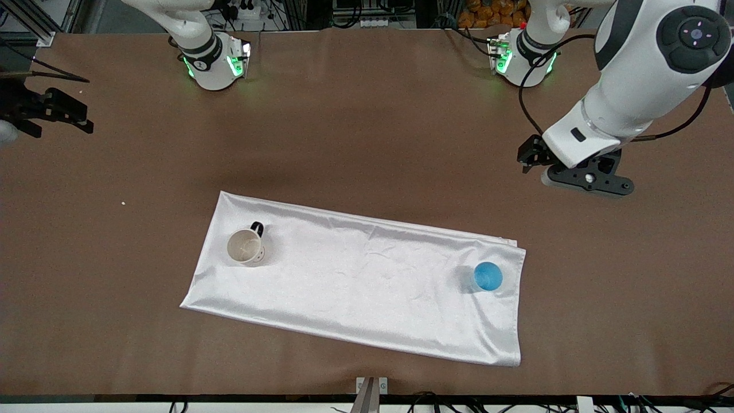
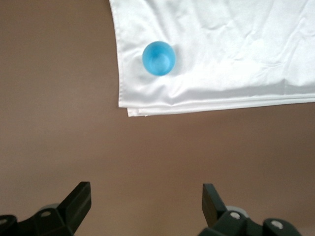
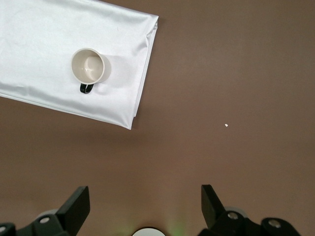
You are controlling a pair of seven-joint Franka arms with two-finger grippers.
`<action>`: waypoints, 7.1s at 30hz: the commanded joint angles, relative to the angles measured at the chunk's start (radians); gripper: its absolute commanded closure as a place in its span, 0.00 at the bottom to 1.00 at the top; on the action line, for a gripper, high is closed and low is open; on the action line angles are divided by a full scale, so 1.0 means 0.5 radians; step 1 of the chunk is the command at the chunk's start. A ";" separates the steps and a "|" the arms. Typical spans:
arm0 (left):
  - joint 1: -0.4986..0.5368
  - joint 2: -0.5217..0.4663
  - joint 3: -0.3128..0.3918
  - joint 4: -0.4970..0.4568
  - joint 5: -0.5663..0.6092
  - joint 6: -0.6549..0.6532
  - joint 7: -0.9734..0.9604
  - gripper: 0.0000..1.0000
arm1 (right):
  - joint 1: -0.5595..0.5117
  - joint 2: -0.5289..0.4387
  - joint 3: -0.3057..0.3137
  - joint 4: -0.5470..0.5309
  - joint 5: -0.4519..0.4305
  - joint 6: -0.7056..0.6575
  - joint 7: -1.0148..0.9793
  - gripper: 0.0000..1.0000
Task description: Place blue cup into white mug on table
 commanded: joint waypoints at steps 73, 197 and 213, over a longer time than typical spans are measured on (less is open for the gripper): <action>-0.127 1.234 0.048 0.385 0.204 1.346 0.413 0.00 | 0.441 0.400 0.087 -0.586 0.408 0.799 1.415 0.00; -0.032 0.180 0.039 -0.151 0.168 0.466 0.027 1.00 | 0.594 1.176 0.543 -0.341 -0.358 1.661 1.951 1.00; -0.032 -0.376 0.039 -0.437 0.152 0.089 0.030 1.00 | 0.689 1.189 0.890 -0.353 -0.705 1.664 2.298 1.00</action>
